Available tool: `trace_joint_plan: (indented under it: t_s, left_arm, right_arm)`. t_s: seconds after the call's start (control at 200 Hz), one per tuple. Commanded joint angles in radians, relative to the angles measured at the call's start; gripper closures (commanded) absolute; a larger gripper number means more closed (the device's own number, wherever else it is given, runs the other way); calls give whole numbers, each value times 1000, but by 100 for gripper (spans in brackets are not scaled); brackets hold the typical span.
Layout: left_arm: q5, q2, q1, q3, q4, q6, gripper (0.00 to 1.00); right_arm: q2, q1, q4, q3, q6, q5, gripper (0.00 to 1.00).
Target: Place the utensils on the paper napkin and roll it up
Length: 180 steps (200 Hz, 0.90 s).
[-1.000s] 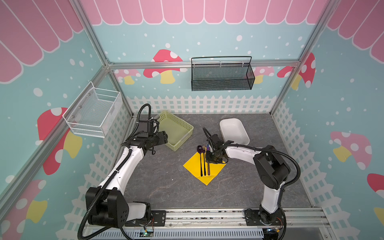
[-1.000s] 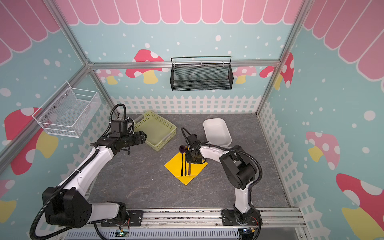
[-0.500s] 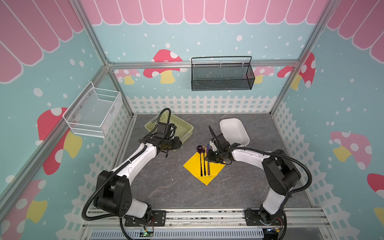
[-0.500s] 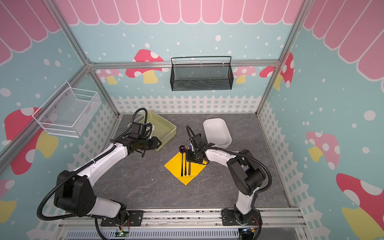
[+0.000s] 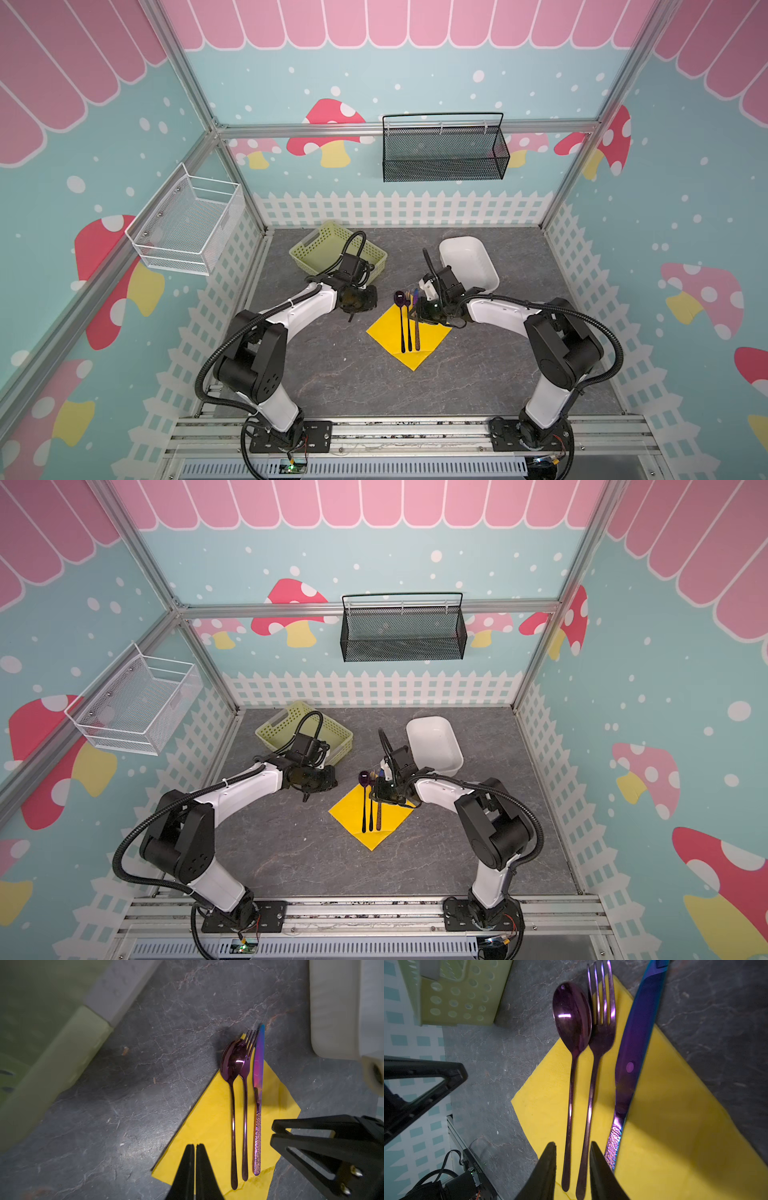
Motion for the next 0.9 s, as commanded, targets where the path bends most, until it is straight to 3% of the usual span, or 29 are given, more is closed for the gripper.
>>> trace_joint_plan:
  t_s: [0.0, 0.38, 0.896]
  left_arm:
    - [45, 37, -27, 0, 8, -13, 94]
    - [71, 108, -55, 7, 3, -8, 96]
    - [50, 191, -57, 56, -74, 22, 98]
  right_arm:
    - [22, -7, 18, -11, -9, -15, 68]
    - [19, -27, 1, -30, -2, 45, 64]
    - [81, -63, 40, -16, -15, -42, 64]
